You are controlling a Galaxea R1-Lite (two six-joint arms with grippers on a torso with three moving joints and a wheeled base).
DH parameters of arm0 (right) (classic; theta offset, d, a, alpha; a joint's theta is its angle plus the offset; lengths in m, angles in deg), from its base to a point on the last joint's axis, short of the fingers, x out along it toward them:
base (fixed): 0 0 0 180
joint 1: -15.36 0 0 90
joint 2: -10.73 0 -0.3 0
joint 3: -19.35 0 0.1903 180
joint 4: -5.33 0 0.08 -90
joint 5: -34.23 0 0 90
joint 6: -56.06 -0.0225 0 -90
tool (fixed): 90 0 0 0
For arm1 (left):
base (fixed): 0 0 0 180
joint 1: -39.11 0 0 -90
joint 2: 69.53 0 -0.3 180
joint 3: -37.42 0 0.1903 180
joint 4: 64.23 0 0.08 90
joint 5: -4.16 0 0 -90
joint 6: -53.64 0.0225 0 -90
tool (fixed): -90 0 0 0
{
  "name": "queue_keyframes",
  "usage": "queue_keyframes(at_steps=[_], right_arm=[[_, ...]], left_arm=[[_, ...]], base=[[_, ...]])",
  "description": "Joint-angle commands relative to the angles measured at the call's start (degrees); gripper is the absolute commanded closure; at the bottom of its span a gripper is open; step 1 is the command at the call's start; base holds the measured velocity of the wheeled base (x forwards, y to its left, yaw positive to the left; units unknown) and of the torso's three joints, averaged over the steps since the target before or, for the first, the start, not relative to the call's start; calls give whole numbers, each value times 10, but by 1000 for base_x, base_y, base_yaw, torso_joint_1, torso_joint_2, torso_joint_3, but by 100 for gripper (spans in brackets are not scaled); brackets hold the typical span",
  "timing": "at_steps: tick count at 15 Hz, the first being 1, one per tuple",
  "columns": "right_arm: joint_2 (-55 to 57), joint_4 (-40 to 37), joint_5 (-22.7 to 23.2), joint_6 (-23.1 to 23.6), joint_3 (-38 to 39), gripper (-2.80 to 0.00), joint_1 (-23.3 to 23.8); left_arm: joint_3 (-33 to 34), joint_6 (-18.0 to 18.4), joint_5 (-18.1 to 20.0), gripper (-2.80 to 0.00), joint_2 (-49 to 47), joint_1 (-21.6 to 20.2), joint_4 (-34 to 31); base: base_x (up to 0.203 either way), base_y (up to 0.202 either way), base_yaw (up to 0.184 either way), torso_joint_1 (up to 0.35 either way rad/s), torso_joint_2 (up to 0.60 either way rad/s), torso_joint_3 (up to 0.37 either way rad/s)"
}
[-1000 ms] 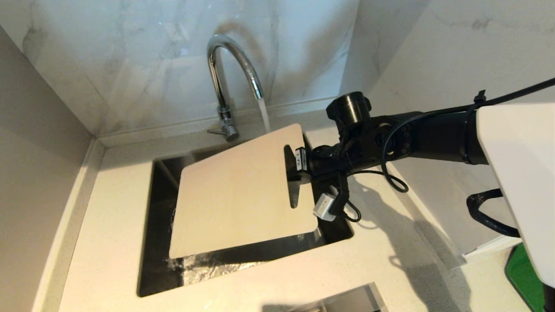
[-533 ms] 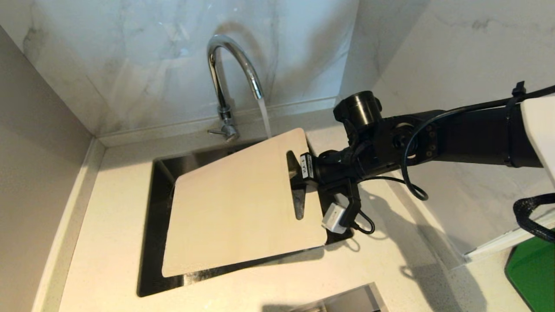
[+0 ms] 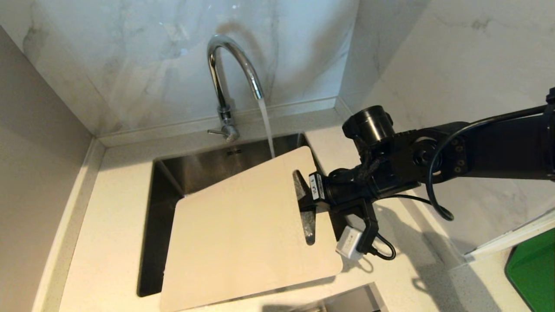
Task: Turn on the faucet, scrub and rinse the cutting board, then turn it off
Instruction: Scrub the cutting board underwater
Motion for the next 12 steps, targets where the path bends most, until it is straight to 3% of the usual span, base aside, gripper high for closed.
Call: queue_keyframes(at_steps=[1,7,12], right_arm=[[-16,-1,3,9,32,0,0],[-50,58,7,8,121,0,0],[-52,81,7,7,143,0,1]], left_arm=[[2,0,0,0,1,0,0],[2,0,0,0,2,0,0],[2,0,0,0,2,0,0]], base=[[0,0,0,0,0,0],[0,0,0,0,0,0],[0,0,0,0,0,0]])
